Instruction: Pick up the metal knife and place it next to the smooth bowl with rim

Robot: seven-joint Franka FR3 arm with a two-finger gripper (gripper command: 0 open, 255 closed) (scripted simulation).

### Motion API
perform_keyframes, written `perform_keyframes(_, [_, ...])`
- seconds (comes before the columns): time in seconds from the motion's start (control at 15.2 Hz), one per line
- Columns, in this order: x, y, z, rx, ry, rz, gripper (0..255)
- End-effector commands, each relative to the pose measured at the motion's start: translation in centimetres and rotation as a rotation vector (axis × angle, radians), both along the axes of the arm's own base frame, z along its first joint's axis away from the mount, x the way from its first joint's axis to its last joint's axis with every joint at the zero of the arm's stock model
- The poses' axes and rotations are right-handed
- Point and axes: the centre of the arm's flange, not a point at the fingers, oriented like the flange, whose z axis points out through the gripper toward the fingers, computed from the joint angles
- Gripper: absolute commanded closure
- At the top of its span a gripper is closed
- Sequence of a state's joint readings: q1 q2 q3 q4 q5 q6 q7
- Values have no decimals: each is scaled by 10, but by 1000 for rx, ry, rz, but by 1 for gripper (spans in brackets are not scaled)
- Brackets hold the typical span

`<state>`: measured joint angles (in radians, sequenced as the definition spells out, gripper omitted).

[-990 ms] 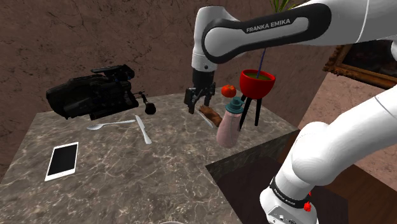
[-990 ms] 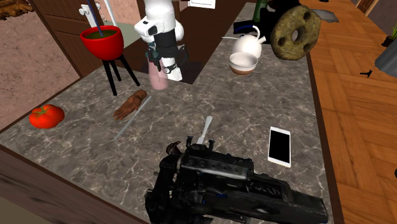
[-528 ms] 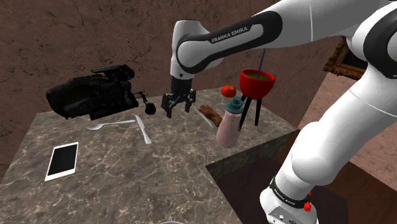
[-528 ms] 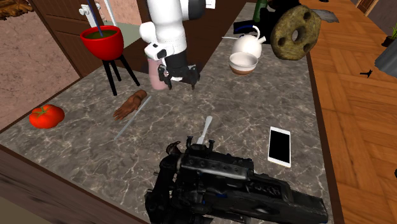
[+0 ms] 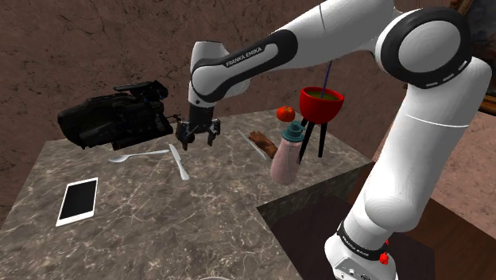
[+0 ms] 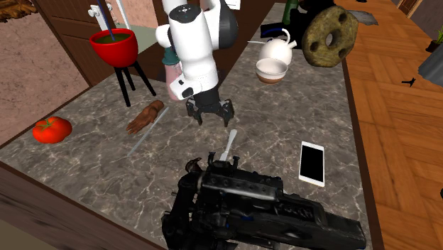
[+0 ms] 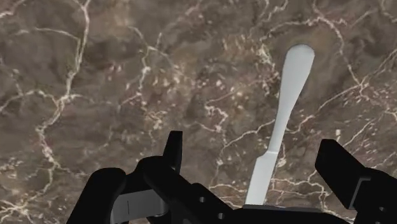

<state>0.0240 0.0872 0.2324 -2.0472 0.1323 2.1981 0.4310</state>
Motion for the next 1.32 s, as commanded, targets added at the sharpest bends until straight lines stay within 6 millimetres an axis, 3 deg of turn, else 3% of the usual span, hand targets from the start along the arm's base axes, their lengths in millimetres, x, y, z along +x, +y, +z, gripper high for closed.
perform_keyframes(0.0, [24,7,-9,15,-5,-31,0])
perform_keyframes(0.26, [68,19,-30,45,-13,-90,0])
perform_keyframes(0.79, [72,26,-69,46,-13,-91,0])
perform_keyframes(1.25, [72,26,-69,46,-13,-91,0])
